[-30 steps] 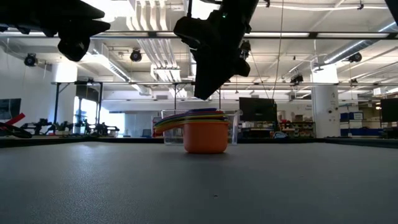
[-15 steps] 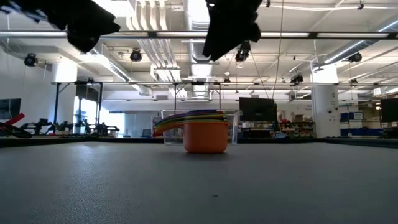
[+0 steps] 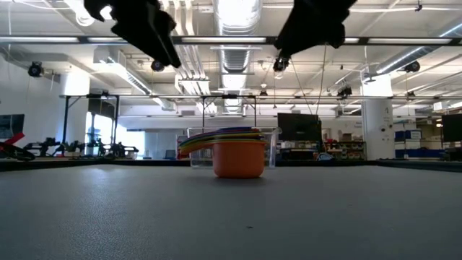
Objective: Nest measuring cups in basket
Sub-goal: Put the stacked measuring cups into the transparent bin
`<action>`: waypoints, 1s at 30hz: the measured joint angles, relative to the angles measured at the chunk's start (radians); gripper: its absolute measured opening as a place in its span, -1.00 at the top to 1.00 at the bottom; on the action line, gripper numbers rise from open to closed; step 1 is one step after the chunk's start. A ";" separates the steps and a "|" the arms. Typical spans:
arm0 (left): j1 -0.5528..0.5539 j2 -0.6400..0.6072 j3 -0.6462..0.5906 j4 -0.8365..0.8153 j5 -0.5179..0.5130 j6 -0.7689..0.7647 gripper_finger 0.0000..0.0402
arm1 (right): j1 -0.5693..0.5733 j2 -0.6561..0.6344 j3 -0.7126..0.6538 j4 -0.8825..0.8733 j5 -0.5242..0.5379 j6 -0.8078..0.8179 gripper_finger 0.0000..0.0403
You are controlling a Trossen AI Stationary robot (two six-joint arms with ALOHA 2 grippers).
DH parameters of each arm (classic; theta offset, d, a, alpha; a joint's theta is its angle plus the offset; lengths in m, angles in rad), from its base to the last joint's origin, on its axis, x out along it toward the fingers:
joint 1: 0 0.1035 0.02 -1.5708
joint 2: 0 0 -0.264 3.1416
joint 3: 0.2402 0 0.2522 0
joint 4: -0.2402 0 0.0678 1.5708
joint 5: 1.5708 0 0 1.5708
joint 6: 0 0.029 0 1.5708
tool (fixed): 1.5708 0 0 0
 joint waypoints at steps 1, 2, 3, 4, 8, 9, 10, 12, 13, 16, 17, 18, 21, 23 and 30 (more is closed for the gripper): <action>0.007 0.036 0.035 -0.032 0.001 0.025 -0.19 | 0.001 -0.021 -0.026 0.016 -0.001 0.004 0.32; 0.015 0.072 0.067 -0.050 0.001 0.048 -0.28 | 0.003 -0.040 -0.053 0.029 -0.001 0.005 0.32; 0.023 0.108 0.097 -0.063 0.000 0.068 -0.37 | 0.004 -0.057 -0.078 0.042 0.000 0.005 0.32; 0.031 0.140 0.126 -0.080 -0.004 0.086 -0.45 | 0.004 -0.075 -0.101 0.060 0.000 0.004 0.33; 0.068 0.247 0.206 -0.129 -0.007 0.163 -0.66 | 0.006 -0.133 -0.174 0.112 -0.008 0.005 0.34; 0.078 0.267 0.215 -0.129 -0.007 0.182 -0.67 | 0.006 -0.141 -0.188 0.127 -0.012 0.004 0.34; 0.089 0.285 0.222 -0.130 -0.006 0.202 -0.68 | 0.006 -0.150 -0.199 0.135 -0.024 0.003 0.34; 0.115 0.317 0.232 -0.129 -0.005 0.227 -0.68 | 0.006 -0.161 -0.214 0.135 -0.032 0.003 0.33; 0.129 0.332 0.237 -0.130 -0.004 0.239 -0.68 | 0.006 -0.164 -0.218 0.136 -0.033 0.003 0.33; 0.164 0.372 0.247 -0.128 0.013 0.285 -0.69 | 0.010 -0.166 -0.231 0.136 -0.038 -0.003 0.34; 0.174 0.386 0.253 -0.127 0.031 0.297 -0.69 | 0.012 -0.165 -0.232 0.137 -0.044 -0.006 0.34; 0.183 0.401 0.263 -0.126 0.044 0.310 -0.69 | 0.012 -0.164 -0.234 0.138 -0.054 -0.008 0.34; 0.206 0.440 0.283 -0.126 0.056 0.362 -0.69 | 0.012 -0.158 -0.238 0.138 -0.062 -0.010 0.34; 0.219 0.460 0.295 -0.127 0.056 0.387 -0.69 | 0.012 -0.158 -0.245 0.138 -0.064 -0.010 0.34; 0.258 0.492 0.329 -0.134 0.150 0.440 -0.69 | 0.012 -0.159 -0.254 0.142 -0.082 -0.012 0.33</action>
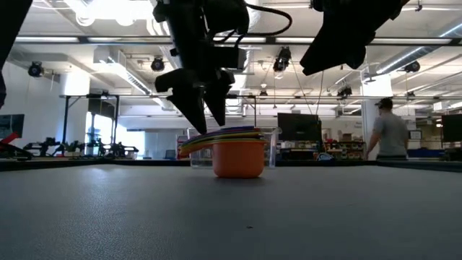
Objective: Nest measuring cups in basket
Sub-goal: Put the stacked measuring cups into the transparent bin
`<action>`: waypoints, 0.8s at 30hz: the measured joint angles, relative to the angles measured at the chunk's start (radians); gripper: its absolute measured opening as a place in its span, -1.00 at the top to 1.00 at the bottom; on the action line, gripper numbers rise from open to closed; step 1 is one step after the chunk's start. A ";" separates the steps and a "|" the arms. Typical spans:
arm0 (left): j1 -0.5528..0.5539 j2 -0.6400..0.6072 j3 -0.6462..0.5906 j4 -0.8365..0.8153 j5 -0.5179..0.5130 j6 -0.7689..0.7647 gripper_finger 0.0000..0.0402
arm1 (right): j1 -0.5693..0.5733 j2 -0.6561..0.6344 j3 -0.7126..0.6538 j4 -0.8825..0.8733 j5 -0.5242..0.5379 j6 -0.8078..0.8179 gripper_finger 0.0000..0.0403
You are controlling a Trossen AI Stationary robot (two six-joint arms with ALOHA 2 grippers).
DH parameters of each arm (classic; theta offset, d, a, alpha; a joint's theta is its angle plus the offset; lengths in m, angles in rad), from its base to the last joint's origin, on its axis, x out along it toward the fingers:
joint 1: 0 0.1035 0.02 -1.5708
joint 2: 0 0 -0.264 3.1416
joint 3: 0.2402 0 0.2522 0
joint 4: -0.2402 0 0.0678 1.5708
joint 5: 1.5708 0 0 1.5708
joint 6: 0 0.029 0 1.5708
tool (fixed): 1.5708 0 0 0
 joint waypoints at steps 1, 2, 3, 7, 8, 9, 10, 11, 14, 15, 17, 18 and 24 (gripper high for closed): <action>0.003 0.002 0.003 -0.004 0.019 0.003 -0.69 | 0.000 0.000 -0.001 -0.001 -0.002 0.000 0.33; 0.006 0.005 0.007 -0.012 0.035 0.004 -0.69 | 0.000 0.000 -0.002 -0.001 -0.004 0.000 0.34; 0.008 0.010 0.012 -0.022 0.049 0.005 -0.69 | 0.000 0.000 -0.003 0.000 -0.008 0.000 0.34; 0.011 0.030 0.027 -0.063 0.091 0.005 -0.69 | 0.000 0.000 -0.005 0.003 -0.009 -0.001 0.34; 0.011 0.037 0.032 -0.073 0.093 0.005 -0.69 | 0.000 0.000 -0.005 0.005 -0.009 -0.001 0.33; 0.011 0.043 0.035 -0.085 0.095 0.001 -0.69 | 0.000 0.000 -0.005 0.009 -0.009 -0.002 0.32; 0.011 0.050 0.039 -0.100 0.095 -0.002 -0.69 | 0.000 0.000 -0.005 0.011 -0.009 -0.003 0.32; 0.011 0.056 0.043 -0.114 0.095 -0.008 -0.69 | 0.000 0.000 -0.005 0.011 -0.009 -0.003 0.32; 0.011 0.060 0.054 -0.130 0.096 -0.024 -0.67 | 0.000 0.000 -0.005 0.012 -0.009 -0.005 0.33; 0.011 0.056 0.057 -0.129 0.098 -0.028 -0.66 | 0.000 0.000 -0.005 0.016 -0.009 -0.005 0.33; 0.011 0.045 0.066 -0.133 0.113 -0.039 -0.64 | 0.000 0.000 -0.005 0.019 -0.009 -0.005 0.33; 0.012 0.039 0.073 -0.136 0.117 -0.047 -0.63 | 0.000 0.000 -0.005 0.019 -0.009 -0.005 0.33; 0.011 0.019 0.128 -0.198 0.126 -0.129 -0.63 | 0.000 0.000 -0.005 0.019 -0.009 -0.005 0.33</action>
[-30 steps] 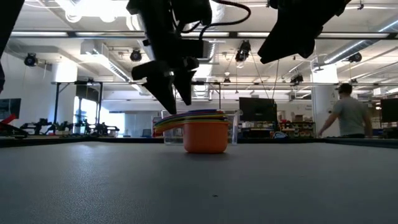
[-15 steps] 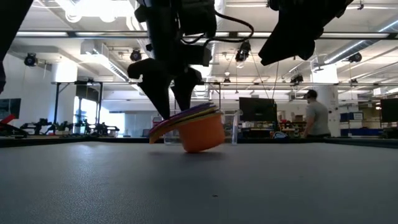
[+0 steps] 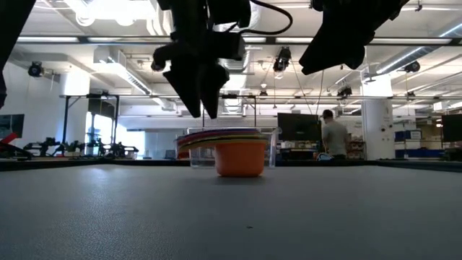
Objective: Nest measuring cups in basket
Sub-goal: Put the stacked measuring cups into the transparent bin
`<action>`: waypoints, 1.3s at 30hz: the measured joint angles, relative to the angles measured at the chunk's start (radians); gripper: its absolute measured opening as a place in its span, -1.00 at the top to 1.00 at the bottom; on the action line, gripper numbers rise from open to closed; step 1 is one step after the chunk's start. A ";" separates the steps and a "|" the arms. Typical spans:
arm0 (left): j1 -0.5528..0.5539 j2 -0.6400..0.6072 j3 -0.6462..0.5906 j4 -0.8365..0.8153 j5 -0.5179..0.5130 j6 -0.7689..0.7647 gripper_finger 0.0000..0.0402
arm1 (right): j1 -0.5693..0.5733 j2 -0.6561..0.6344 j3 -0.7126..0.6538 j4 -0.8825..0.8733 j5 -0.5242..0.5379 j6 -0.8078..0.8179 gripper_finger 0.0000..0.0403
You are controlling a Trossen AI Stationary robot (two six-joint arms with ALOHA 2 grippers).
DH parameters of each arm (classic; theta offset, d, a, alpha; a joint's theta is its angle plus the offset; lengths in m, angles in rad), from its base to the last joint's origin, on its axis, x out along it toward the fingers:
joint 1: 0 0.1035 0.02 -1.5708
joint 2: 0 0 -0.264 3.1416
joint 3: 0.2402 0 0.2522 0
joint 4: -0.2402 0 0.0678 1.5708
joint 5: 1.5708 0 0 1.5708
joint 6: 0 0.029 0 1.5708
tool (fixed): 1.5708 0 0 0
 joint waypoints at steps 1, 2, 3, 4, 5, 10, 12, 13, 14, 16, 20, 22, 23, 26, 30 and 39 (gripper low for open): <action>0.000 0.000 0.008 -0.013 0.007 -0.025 -0.63 | 0.000 0.000 0.000 0.000 0.000 0.000 0.33; 0.000 0.000 0.014 -0.023 0.016 -0.053 -0.63 | 0.000 0.000 0.000 0.001 0.000 0.000 0.33; 0.000 -0.001 0.018 -0.033 0.027 -0.083 -0.63 | 0.000 0.000 0.000 0.001 0.000 0.000 0.33; 0.000 -0.002 0.019 -0.040 0.038 -0.112 -0.63 | 0.000 0.000 0.000 0.002 0.000 0.000 0.33; 0.000 -0.002 0.019 -0.043 0.048 -0.136 -0.63 | 0.000 0.000 0.000 0.003 0.000 0.000 0.33; -0.003 0.003 0.019 -0.028 0.061 -0.205 -0.63 | 0.000 0.000 0.000 0.008 0.000 -0.005 0.33; -0.007 0.016 0.019 -0.027 0.061 -0.230 -0.63 | 0.000 0.000 0.000 0.008 0.001 -0.005 0.33; -0.008 0.022 0.019 -0.027 0.061 -0.236 -0.63 | 0.000 0.000 0.000 0.009 0.002 -0.005 0.33; -0.011 0.029 0.019 -0.026 0.061 -0.243 -0.63 | 0.000 0.000 0.000 0.010 0.002 -0.005 0.33; -0.012 0.043 0.019 -0.013 0.059 -0.259 -0.63 | 0.000 0.000 0.000 0.010 0.003 -0.005 0.33; -0.018 0.079 0.018 0.014 0.058 -0.269 -0.63 | 0.000 0.000 0.000 0.013 0.003 -0.008 0.33; -0.018 0.103 0.018 0.017 0.057 -0.281 -0.63 | 0.000 0.000 0.000 0.014 0.003 -0.012 0.33; -0.018 0.114 0.018 0.014 0.050 -0.283 -0.63 | 0.000 0.000 0.000 0.014 0.003 -0.014 0.33; -0.018 0.154 0.018 0.018 0.029 -0.286 -0.63 | 0.000 0.000 0.000 0.014 0.003 -0.015 0.33; -0.015 0.182 0.017 0.015 0.004 -0.313 -0.63 | 0.000 0.000 0.000 0.014 0.003 -0.021 0.33; -0.011 0.150 0.018 0.025 -0.015 -0.328 -0.63 | 0.000 0.000 0.000 0.015 0.003 -0.041 0.33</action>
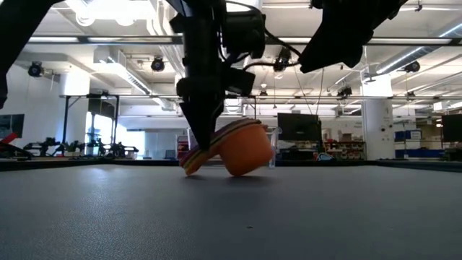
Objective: Nest measuring cups in basket
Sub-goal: Put the stacked measuring cups into the transparent bin
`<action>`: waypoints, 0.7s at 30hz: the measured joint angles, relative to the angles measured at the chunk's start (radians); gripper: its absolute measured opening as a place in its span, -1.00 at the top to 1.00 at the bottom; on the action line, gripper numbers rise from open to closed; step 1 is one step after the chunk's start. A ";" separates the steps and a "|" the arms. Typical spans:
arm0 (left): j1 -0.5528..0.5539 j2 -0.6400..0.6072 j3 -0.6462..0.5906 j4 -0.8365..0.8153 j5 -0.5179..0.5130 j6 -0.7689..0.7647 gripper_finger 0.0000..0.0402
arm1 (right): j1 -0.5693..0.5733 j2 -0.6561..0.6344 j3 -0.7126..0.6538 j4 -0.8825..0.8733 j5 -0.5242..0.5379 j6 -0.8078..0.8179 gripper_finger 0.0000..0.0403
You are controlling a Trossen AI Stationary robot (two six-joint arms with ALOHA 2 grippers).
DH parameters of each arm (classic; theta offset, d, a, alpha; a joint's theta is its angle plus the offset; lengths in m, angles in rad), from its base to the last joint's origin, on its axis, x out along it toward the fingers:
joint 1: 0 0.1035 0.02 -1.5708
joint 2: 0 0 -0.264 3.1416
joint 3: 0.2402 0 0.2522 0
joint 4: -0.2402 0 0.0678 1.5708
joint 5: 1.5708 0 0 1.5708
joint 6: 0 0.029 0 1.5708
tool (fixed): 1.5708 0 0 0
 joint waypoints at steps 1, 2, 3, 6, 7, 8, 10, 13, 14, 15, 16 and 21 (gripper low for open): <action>0.000 -0.007 0.000 -0.001 -0.002 -0.002 -0.63 | 0.000 0.000 0.000 0.002 0.000 0.000 0.33; 0.000 -0.013 0.000 0.000 -0.003 -0.004 -0.63 | 0.000 0.000 0.000 0.003 0.000 0.000 0.33; 0.000 -0.022 0.000 -0.001 -0.003 -0.005 -0.63 | 0.000 0.000 0.000 0.005 0.000 0.000 0.33; 0.000 -0.048 0.000 -0.003 -0.006 -0.005 -0.63 | 0.000 0.000 0.000 0.007 0.000 0.000 0.33; 0.000 -0.061 0.000 -0.003 -0.007 -0.005 -0.63 | 0.000 0.000 0.000 0.007 0.000 0.000 0.33; 0.000 -0.071 0.000 -0.003 -0.007 -0.005 -0.63 | 0.000 0.000 0.000 0.008 0.000 0.000 0.33; 0.000 -0.089 0.000 -0.004 -0.008 -0.005 -0.63 | 0.000 0.000 0.000 0.015 0.003 0.000 0.33; 0.000 -0.111 0.000 -0.006 -0.008 -0.005 -0.63 | -0.001 0.009 -0.003 0.065 0.011 -0.013 0.33; 0.000 -0.123 0.000 -0.009 -0.008 -0.004 -0.63 | -0.003 0.018 -0.007 0.106 0.012 -0.029 0.33; 0.000 -0.134 0.000 -0.012 -0.009 -0.002 -0.63 | -0.003 0.029 -0.013 0.150 0.014 -0.047 0.33; 0.000 -0.145 0.000 -0.012 -0.009 0.001 -0.63 | -0.004 0.045 -0.020 0.195 0.016 -0.072 0.33; -0.003 -0.198 -0.001 -0.011 -0.009 0.021 -0.63 | -0.015 0.143 -0.023 0.334 0.011 -0.195 0.33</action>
